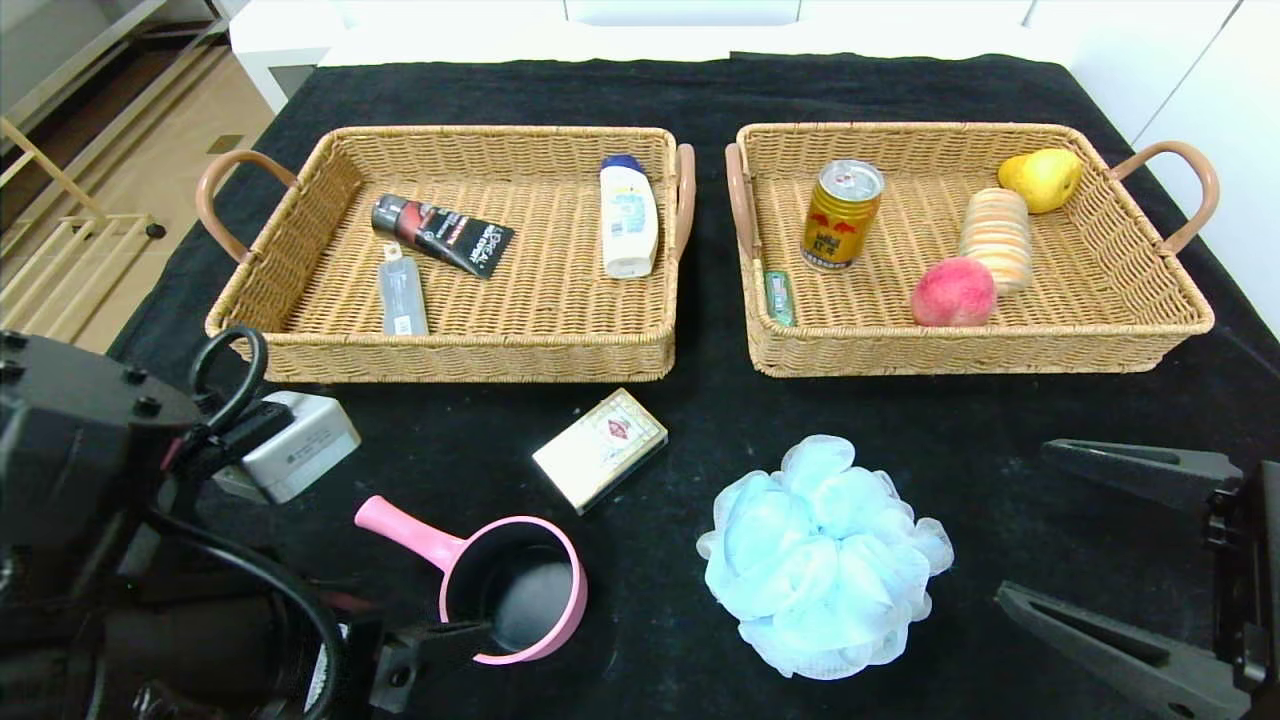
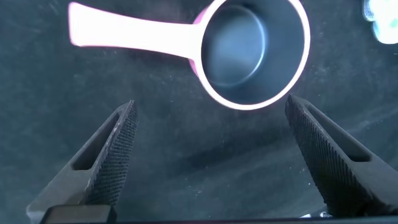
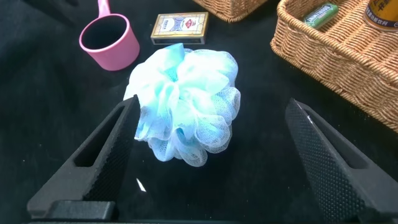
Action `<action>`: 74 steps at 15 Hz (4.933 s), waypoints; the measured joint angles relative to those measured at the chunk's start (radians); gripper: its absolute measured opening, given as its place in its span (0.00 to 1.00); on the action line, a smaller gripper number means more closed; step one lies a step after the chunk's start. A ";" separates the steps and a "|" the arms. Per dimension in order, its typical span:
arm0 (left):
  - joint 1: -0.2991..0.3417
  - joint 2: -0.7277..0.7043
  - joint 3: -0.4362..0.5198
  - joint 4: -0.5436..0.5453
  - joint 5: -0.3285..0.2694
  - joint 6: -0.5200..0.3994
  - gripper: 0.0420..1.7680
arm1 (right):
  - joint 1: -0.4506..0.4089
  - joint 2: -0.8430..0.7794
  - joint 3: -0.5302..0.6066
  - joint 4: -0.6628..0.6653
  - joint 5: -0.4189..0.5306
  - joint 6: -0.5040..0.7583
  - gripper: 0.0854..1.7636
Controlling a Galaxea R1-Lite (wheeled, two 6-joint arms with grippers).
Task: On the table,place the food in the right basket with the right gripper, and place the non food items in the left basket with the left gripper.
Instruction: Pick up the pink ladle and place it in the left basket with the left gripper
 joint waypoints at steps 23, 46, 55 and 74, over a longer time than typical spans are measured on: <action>0.000 0.169 0.037 -0.113 0.085 -0.090 0.97 | 0.001 0.015 0.004 0.000 0.000 -0.004 0.97; 0.003 0.185 0.050 -0.120 0.083 -0.087 0.07 | -0.004 0.035 0.005 0.001 0.001 -0.007 0.97; 0.002 0.096 0.051 -0.174 0.052 0.014 0.07 | -0.002 0.039 0.011 0.000 0.001 -0.009 0.97; 0.279 0.201 -0.304 -0.428 -0.022 0.147 0.07 | 0.001 0.029 0.014 -0.001 0.001 -0.014 0.97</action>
